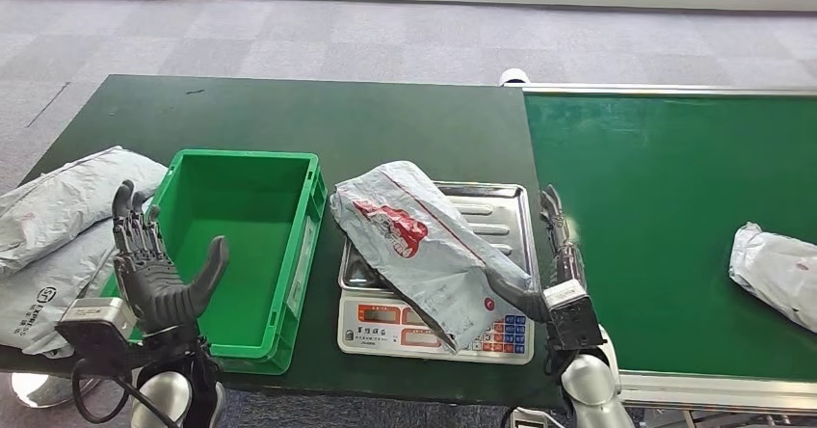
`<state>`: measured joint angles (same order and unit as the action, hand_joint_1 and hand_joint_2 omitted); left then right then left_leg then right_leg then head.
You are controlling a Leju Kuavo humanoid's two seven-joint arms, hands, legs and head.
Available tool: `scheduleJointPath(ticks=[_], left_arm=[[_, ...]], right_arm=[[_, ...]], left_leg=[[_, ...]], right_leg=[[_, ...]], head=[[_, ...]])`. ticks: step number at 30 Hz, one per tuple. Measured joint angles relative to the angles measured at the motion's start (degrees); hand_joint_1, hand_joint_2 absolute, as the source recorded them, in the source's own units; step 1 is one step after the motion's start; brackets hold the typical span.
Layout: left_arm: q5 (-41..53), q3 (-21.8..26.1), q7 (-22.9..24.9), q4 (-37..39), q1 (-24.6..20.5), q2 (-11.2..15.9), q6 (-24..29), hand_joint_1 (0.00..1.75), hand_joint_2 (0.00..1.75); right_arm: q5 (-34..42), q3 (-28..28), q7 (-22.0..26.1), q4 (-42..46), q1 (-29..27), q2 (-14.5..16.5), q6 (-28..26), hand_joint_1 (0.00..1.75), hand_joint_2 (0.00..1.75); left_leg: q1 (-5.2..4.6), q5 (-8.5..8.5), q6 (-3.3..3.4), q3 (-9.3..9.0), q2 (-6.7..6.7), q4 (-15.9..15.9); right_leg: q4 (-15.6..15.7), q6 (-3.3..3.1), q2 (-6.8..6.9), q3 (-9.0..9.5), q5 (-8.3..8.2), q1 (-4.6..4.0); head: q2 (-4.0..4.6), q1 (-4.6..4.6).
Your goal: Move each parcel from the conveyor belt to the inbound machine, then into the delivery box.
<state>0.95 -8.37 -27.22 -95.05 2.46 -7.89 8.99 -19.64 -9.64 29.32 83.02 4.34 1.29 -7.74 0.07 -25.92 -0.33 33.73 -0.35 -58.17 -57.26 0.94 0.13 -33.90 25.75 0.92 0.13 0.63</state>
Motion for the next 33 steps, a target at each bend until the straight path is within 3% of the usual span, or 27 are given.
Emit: scheduleJointPath(ticks=[4,9,12,16,19,21,25,33], left_arm=[[4.3,0.0,1.2,-0.2,-0.2,0.0,3.1,0.00,1.75],[23.6,-0.6,4.8,0.0,-0.6,0.2,14.5,0.00,1.75],[28.3,-1.7,6.9,0.0,-0.8,0.9,15.5,0.00,1.75],[30.0,-3.0,9.6,0.1,-1.8,2.1,10.3,0.00,1.75],[34.4,-5.3,12.1,1.7,-6.1,3.6,1.8,0.00,1.75],[36.1,-6.9,12.9,3.6,-9.6,4.3,-0.9,0.00,1.75],[36.4,-8.7,13.2,6.1,-13.4,4.9,-1.7,0.00,1.75],[36.5,-9.8,13.2,7.9,-14.7,5.5,-1.8,0.00,1.75]], right_arm=[[-1.2,2.0,1.1,4.9,-4.4,-0.1,-1.0,0.00,1.75],[-1.6,4.8,5.6,16.3,-13.6,-0.1,-1.8,0.00,1.75],[-2.4,5.1,6.9,23.6,-18.8,-0.1,-1.5,0.00,1.75],[-2.3,5.1,8.9,29.6,-22.6,-0.1,-2.2,0.00,1.75],[-1.4,5.1,10.6,35.3,-25.0,-0.1,-4.7,0.00,1.75],[-0.9,5.1,10.9,38.6,-25.9,-0.1,-5.8,0.00,1.75],[-0.6,5.1,11.0,42.4,-27.2,-0.1,-6.0,0.00,1.75],[-0.5,5.1,11.0,44.7,-27.6,-0.1,-6.0,0.00,1.75]], left_leg=[[0.00,0.00,0.00,-0.01,-0.03,0.0],[-0.01,-0.11,0.04,0.01,-0.04,0.0],[0.00,-0.25,-0.06,-0.03,0.04,0.0],[0.00,-0.26,-0.08,-0.11,0.11,0.0],[0.00,-0.16,0.03,-0.04,-0.05,0.0],[0.00,-0.13,0.03,-0.03,0.00,0.0],[-0.01,-0.15,0.00,-0.12,0.30,0.0],[-0.01,-0.15,0.00,-0.13,0.31,0.0]], right_leg=[[0.0,0.00,0.05,0.04,0.00,0.00],[0.0,-0.01,0.06,0.03,0.11,0.01],[0.0,-0.04,-0.02,0.04,0.19,0.00],[0.0,-0.06,-0.07,-0.01,0.21,0.00],[0.0,-0.06,0.18,0.03,0.20,0.00],[0.0,-0.08,0.14,0.09,0.13,0.00],[0.0,-0.09,-0.22,0.06,0.04,0.01],[0.0,-0.09,-0.24,0.05,0.05,0.01]], head=[[0.00,-0.01],[0.00,0.00],[0.00,0.00],[0.00,0.00],[0.00,-0.01],[0.00,-0.01],[0.00,-0.01],[0.00,0.00]])
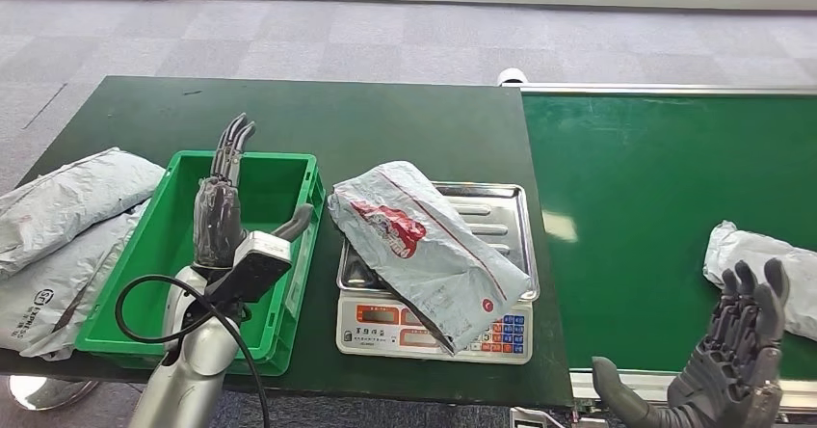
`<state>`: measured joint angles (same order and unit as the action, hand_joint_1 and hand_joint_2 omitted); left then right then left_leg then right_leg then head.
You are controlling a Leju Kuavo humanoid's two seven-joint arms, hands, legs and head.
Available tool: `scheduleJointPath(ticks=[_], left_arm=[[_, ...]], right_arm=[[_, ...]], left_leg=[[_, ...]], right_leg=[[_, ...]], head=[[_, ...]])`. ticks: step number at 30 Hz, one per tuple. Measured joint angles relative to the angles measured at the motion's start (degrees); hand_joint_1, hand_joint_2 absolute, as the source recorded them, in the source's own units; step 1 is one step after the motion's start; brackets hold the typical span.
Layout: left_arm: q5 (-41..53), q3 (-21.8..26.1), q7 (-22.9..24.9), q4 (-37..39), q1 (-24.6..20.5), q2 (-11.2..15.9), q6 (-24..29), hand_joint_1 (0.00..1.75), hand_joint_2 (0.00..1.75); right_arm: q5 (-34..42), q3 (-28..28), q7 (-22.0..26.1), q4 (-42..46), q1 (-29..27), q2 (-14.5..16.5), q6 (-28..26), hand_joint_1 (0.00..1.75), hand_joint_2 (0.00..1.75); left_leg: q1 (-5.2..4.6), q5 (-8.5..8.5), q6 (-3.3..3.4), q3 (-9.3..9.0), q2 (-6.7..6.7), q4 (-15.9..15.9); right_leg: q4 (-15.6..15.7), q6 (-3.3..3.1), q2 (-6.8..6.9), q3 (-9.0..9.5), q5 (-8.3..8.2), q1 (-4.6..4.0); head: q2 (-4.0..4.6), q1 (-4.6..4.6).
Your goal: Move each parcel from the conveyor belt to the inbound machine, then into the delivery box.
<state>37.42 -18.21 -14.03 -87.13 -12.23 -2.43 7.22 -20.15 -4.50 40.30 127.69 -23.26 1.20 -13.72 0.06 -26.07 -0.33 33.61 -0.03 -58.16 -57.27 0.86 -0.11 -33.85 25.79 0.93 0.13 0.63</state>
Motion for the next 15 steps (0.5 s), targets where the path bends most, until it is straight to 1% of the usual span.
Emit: scheduleJointPath(ticks=[13,15], left_arm=[[0.0,-0.1,0.0,0.8,-0.3,0.3,0.0,0.00,1.75],[0.5,-0.3,0.0,1.1,-0.8,0.4,-1.0,0.00,1.75]], right_arm=[[0.0,0.0,0.0,0.3,-0.2,0.0,0.0,0.00,1.75],[0.9,0.0,0.0,0.5,-0.3,-0.1,-0.6,0.00,1.75]], left_leg=[[0.00,0.00,0.00,0.00,0.01,0.0],[0.00,0.01,0.01,0.01,-0.01,0.0]], right_leg=[[0.0,0.00,0.00,-0.01,0.01,0.00],[0.0,0.00,0.02,-0.04,0.01,0.00]], head=[[0.00,0.00],[0.00,-0.01]])
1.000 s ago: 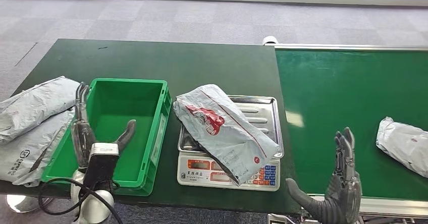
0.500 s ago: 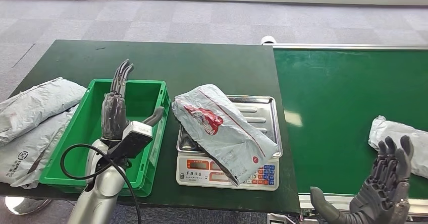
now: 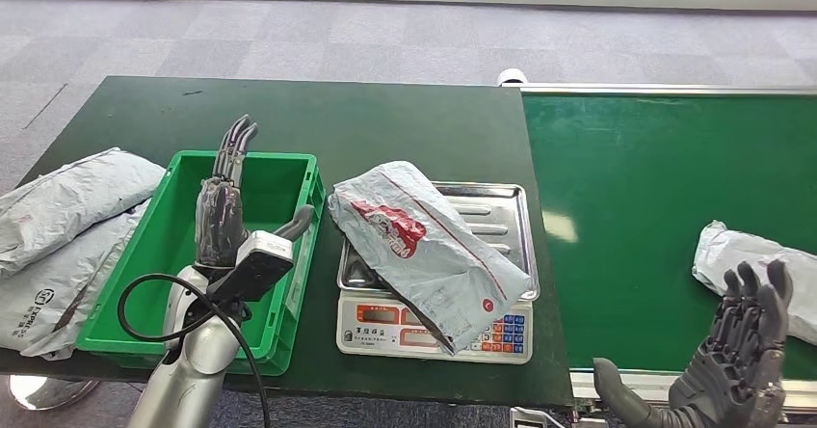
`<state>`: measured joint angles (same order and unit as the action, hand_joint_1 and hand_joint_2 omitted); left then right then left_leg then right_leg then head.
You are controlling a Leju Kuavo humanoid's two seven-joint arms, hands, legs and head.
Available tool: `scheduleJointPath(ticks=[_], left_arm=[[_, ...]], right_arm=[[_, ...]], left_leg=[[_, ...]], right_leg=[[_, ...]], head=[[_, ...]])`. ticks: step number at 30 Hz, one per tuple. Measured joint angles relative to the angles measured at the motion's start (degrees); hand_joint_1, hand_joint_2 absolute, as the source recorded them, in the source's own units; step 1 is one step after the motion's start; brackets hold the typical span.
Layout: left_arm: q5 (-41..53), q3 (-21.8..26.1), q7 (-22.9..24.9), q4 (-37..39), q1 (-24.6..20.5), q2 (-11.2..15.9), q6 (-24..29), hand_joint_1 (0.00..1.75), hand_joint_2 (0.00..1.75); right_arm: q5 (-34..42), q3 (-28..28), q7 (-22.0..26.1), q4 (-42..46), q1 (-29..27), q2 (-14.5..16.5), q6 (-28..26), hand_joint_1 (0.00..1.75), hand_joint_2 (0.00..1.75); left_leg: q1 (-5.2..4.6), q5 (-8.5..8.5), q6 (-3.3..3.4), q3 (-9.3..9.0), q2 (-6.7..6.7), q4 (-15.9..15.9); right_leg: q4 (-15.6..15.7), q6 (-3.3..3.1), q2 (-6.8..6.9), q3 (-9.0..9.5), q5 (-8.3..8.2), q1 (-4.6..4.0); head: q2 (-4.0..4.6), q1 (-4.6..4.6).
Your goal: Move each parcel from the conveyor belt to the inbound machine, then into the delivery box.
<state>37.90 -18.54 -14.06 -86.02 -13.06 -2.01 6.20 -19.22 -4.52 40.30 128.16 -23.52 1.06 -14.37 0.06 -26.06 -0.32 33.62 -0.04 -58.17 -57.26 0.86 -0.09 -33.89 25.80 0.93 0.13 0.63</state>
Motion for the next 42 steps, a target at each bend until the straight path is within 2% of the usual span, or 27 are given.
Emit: scheduleJointPath(ticks=[5,11,15,18,24,33,42], left_arm=[[2.4,-4.4,1.2,4.6,-6.5,0.7,-7.0,0.00,1.75],[3.4,-9.3,0.3,10.1,-8.4,2.4,-13.2,0.00,1.75],[4.7,-12.8,-1.1,16.1,-10.3,2.9,-18.0,0.00,1.75],[5.3,-15.0,-1.9,20.6,-11.8,2.6,-18.0,0.00,1.75],[6.1,-16.4,-1.7,27.2,-14.4,1.1,-15.7,0.00,1.75],[7.1,-17.3,-1.8,32.4,-16.7,-0.3,-14.6,0.00,1.75],[7.6,-19.3,-3.4,37.3,-18.3,-1.8,-15.2,0.00,1.75]], right_arm=[[6.2,-0.3,0.0,1.5,0.8,-2.5,-1.8,0.00,1.75],[12.0,-0.3,0.0,1.2,5.9,-3.5,4.1,0.00,1.75],[16.1,-0.3,0.0,0.1,11.2,-2.0,7.1,0.00,1.75],[16.2,-0.3,-0.1,-1.2,14.1,-0.5,7.6,0.00,1.75],[16.3,-0.3,-0.1,-2.5,16.1,0.8,7.1,0.00,1.75],[17.0,-0.3,-0.3,-6.3,19.7,1.4,7.2,0.00,1.75],[17.0,-0.6,-0.3,-7.9,20.8,1.4,7.5,0.00,1.75]], left_leg=[[-0.01,0.07,0.05,0.06,-0.22,0.0],[-0.02,0.04,0.00,-0.06,0.11,0.0],[0.00,0.12,-0.02,-0.03,0.08,0.0],[0.00,0.14,-0.04,-0.04,0.08,0.0],[0.00,0.14,-0.04,0.02,0.03,0.0],[-0.01,0.14,-0.03,0.03,0.01,0.0],[-0.01,0.15,-0.03,0.05,-0.06,0.0]], right_leg=[[0.0,0.04,0.20,0.14,-0.02,0.02],[0.0,0.07,-0.14,0.06,-0.10,0.02],[0.0,0.03,-0.12,0.05,-0.13,0.00],[-0.1,0.00,-0.13,0.04,-0.17,0.00],[-0.1,0.00,-0.09,0.03,-0.16,0.01],[-0.1,0.00,-0.06,0.03,-0.17,0.01],[-0.1,0.00,-0.02,0.03,-0.16,0.01]], head=[[0.00,-0.02],[0.00,-0.01],[0.00,0.00],[0.00,0.00],[0.00,-0.01],[0.00,-0.01],[0.00,-0.02]])
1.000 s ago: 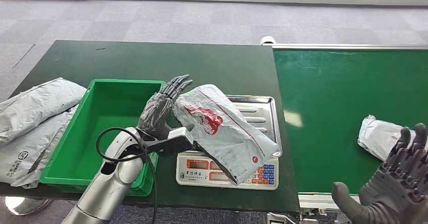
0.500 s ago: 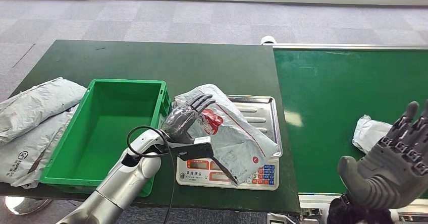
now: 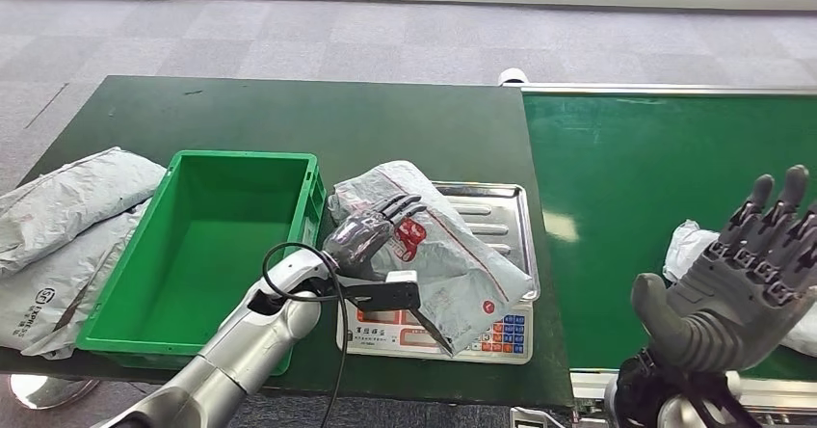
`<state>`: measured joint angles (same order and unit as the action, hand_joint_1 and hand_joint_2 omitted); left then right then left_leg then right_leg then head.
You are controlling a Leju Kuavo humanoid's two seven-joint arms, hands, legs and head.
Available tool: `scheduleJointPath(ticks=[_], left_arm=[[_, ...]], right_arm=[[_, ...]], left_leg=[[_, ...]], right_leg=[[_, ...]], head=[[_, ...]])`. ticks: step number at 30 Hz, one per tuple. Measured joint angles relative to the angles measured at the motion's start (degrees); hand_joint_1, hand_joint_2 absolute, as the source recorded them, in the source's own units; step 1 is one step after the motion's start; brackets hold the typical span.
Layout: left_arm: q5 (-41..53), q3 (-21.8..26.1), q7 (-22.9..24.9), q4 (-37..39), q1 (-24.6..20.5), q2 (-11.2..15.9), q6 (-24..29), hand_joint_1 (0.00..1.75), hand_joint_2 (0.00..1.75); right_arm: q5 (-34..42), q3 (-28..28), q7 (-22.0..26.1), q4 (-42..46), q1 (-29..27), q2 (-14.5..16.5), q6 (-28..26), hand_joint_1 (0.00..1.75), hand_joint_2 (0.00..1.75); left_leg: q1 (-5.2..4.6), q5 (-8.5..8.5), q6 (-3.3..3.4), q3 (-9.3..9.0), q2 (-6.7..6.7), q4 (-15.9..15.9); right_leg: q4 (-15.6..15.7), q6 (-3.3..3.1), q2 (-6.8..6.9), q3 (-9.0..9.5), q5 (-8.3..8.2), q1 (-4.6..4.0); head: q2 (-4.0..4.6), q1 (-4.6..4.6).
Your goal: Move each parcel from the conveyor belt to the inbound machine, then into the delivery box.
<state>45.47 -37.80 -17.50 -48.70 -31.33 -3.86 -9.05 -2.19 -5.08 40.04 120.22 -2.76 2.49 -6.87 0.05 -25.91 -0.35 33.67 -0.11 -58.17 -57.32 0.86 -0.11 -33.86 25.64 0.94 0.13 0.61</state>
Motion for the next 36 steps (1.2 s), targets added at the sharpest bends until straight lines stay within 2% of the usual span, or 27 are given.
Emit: scheduleJointPath(ticks=[1,5,6,14,31,34,36], left_arm=[[0.1,-0.3,-0.3,0.6,-0.2,-0.2,-0.3,0.02,1.75],[0.7,-2.0,-2.0,3.8,-1.5,-1.2,-1.6,1.69,1.75],[0.7,-2.5,-2.6,4.9,-2.0,-1.5,-1.8,1.75,1.75],[0.9,-6.5,-5.5,10.9,-5.0,-2.9,-2.7,1.75,1.75],[1.3,-10.2,-6.5,14.3,-7.8,-3.8,-2.0,1.75,1.75],[1.6,-10.4,-6.1,14.6,-7.9,-3.9,0.3,1.75,1.75],[2.1,-10.5,-4.5,14.1,-7.8,-3.9,4.9,1.75,1.75]], right_arm=[[-0.1,0.0,0.0,-0.1,0.1,0.0,0.0,0.00,1.75],[-0.4,-0.6,0.0,-0.8,0.2,0.0,-0.3,0.00,1.75],[-0.4,-0.9,0.0,-0.9,0.3,0.0,-0.5,0.00,1.75],[-0.6,-2.1,0.1,-1.9,1.1,0.0,-1.9,0.00,1.75],[-1.5,-2.3,0.0,-2.0,1.1,0.0,-3.1,0.00,1.75],[-1.9,-2.6,0.1,-2.1,1.0,0.0,-3.8,0.00,1.75],[-2.4,-2.6,0.2,-1.8,0.6,0.0,-4.6,0.00,1.75]], left_leg=[[0.00,0.00,0.00,0.00,-0.01,0.0],[0.00,0.00,0.00,0.01,-0.04,0.0],[0.00,0.00,0.00,0.01,-0.05,0.0],[0.00,0.01,0.01,-0.03,-0.12,0.0],[0.00,0.01,0.01,-0.05,-0.15,0.0],[0.00,0.02,0.00,-0.06,-0.15,0.0],[0.00,0.03,-0.02,-0.05,-0.15,0.0]], right_leg=[[0.0,0.00,0.00,0.00,0.00,0.00],[0.0,0.00,0.04,0.02,0.00,0.00],[0.0,0.00,0.06,0.03,0.00,0.00],[0.0,0.00,0.14,0.09,0.00,0.00],[0.0,0.00,0.14,0.10,0.00,-0.01],[0.0,0.00,0.14,0.10,0.00,-0.01],[0.0,0.00,0.14,0.08,0.00,0.00]], head=[[0.00,0.00],[0.00,0.00],[0.00,0.00],[0.00,0.01],[0.00,0.00],[0.00,0.00],[0.00,0.01]])
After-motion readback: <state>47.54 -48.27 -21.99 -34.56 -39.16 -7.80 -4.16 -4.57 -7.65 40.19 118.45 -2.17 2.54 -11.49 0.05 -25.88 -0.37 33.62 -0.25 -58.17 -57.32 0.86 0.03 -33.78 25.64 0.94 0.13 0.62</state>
